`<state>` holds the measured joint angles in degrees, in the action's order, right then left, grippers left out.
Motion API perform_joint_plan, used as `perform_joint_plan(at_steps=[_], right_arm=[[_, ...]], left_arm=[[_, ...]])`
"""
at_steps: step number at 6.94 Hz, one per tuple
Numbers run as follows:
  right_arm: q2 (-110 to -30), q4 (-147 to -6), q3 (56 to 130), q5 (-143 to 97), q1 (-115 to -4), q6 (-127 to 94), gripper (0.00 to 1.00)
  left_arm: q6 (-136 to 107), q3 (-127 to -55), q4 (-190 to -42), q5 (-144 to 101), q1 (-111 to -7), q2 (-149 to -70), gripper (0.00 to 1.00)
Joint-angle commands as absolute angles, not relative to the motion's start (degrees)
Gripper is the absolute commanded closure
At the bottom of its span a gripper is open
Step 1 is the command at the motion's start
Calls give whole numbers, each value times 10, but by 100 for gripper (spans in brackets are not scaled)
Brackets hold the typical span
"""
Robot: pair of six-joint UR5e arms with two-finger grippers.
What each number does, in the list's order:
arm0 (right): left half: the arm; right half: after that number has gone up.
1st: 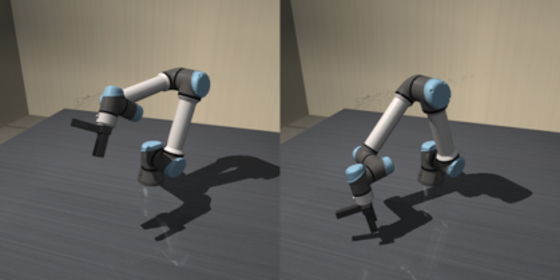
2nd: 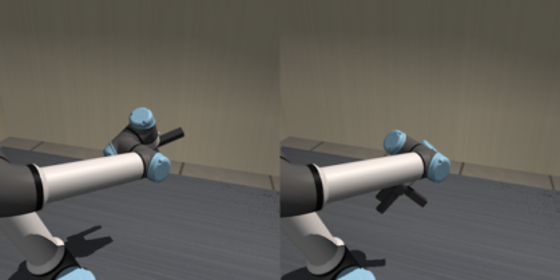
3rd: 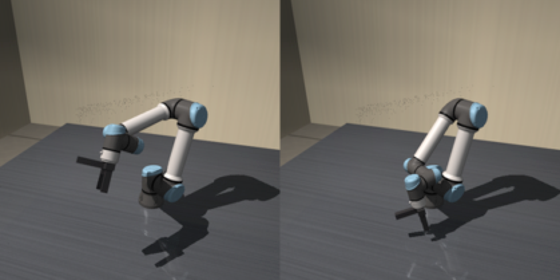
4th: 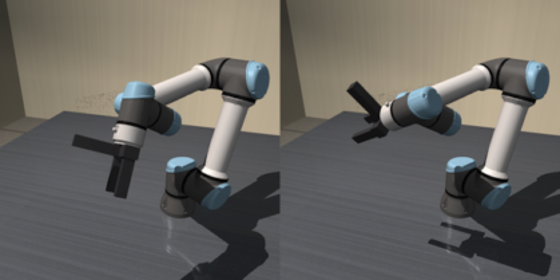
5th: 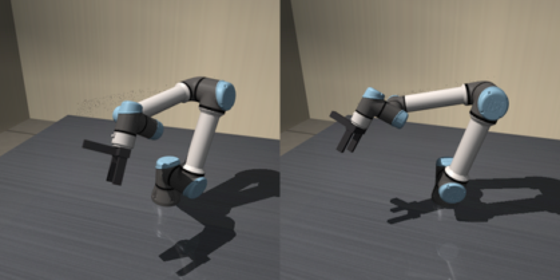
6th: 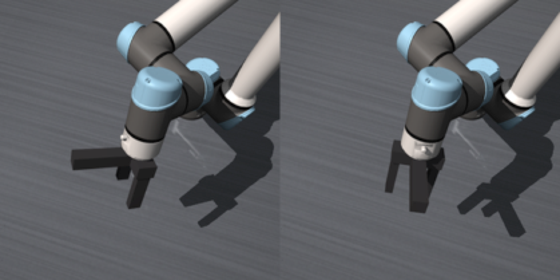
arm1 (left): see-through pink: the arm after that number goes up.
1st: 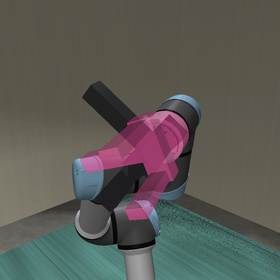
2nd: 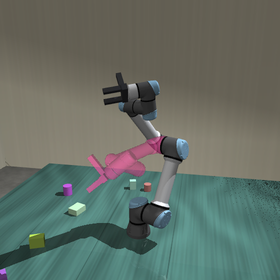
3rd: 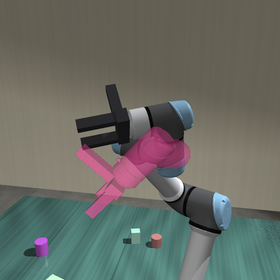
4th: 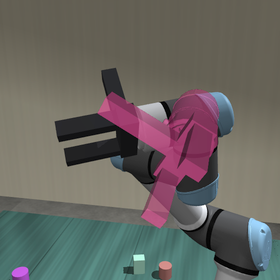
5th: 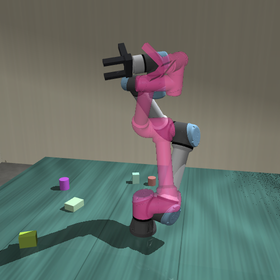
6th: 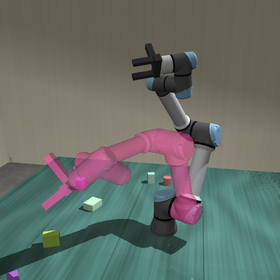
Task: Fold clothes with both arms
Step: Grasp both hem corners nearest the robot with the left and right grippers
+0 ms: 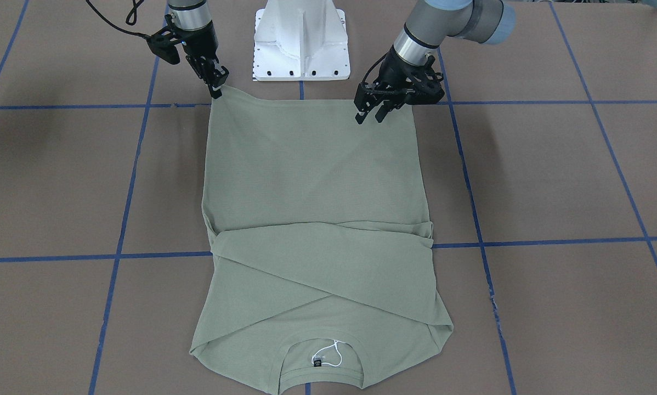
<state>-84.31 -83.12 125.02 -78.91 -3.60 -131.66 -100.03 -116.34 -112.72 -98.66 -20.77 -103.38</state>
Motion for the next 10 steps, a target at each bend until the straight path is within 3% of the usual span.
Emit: perform_joint_plan(at_steps=[1, 4, 10], right_arm=[[-843, -832, 1250, -790, -36, -1316, 100], [-843, -832, 1247, -789, -36, -1316, 100], [-842, -833, 1246, -789, -37, -1316, 100]], left_arm=[[-1037, -1195, -1081, -927, -143, -973, 39], [-1039, -1194, -1080, -923, -126, -930, 41], [-1042, -1189, -1074, -929, -103, -916, 41]])
